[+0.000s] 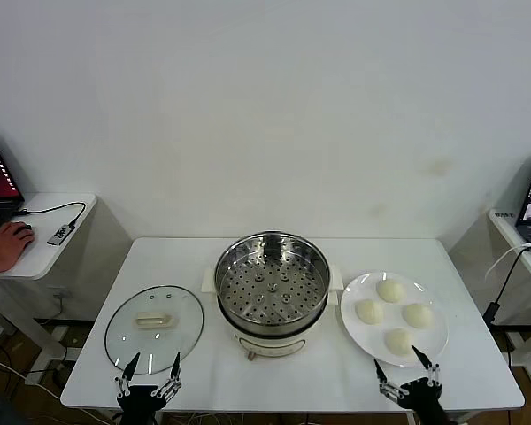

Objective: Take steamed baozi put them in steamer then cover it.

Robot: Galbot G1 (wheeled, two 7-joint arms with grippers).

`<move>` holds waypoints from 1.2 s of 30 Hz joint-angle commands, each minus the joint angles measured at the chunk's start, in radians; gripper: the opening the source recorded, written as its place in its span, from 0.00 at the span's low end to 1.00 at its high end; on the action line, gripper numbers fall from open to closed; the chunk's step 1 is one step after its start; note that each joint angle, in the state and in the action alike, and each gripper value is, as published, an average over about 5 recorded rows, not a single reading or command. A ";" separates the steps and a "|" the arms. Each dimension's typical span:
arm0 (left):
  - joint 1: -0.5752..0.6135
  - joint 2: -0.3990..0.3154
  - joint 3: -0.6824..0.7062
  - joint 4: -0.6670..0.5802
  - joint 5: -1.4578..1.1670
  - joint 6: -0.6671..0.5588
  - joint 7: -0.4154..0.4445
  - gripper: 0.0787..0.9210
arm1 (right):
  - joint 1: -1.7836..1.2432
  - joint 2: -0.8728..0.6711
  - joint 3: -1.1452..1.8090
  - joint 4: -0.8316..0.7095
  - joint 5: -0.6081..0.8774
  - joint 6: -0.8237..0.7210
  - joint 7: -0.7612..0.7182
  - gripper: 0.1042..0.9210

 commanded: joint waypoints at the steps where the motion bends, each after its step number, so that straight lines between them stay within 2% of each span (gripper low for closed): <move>1: -0.052 0.012 -0.014 0.005 0.160 0.009 -0.011 0.88 | 0.131 -0.280 0.141 -0.065 -0.260 -0.052 -0.175 0.88; 6: -0.081 0.006 -0.017 0.024 0.202 0.001 -0.022 0.88 | 0.231 -0.469 0.113 -0.127 -0.295 -0.120 -0.312 0.88; 10: -0.090 0.006 -0.019 0.031 0.225 -0.003 -0.024 0.88 | 0.354 -0.619 -0.001 -0.198 -0.253 -0.176 -0.440 0.88; 18: -0.088 0.010 -0.036 0.022 0.232 0.000 -0.022 0.88 | 0.822 -0.765 -0.492 -0.393 -0.108 -0.227 -0.645 0.88; 23: -0.089 0.003 -0.037 0.032 0.235 -0.004 -0.024 0.88 | 1.192 -0.763 -0.885 -0.530 -0.012 -0.228 -0.729 0.88; 28: -0.089 -0.005 -0.037 0.038 0.237 -0.010 -0.028 0.88 | 1.445 -0.707 -1.180 -0.654 -0.010 -0.202 -0.797 0.88; 36: -0.091 -0.008 -0.052 0.053 0.239 -0.019 -0.029 0.88 | 1.632 -0.580 -1.391 -0.814 -0.056 -0.172 -0.825 0.88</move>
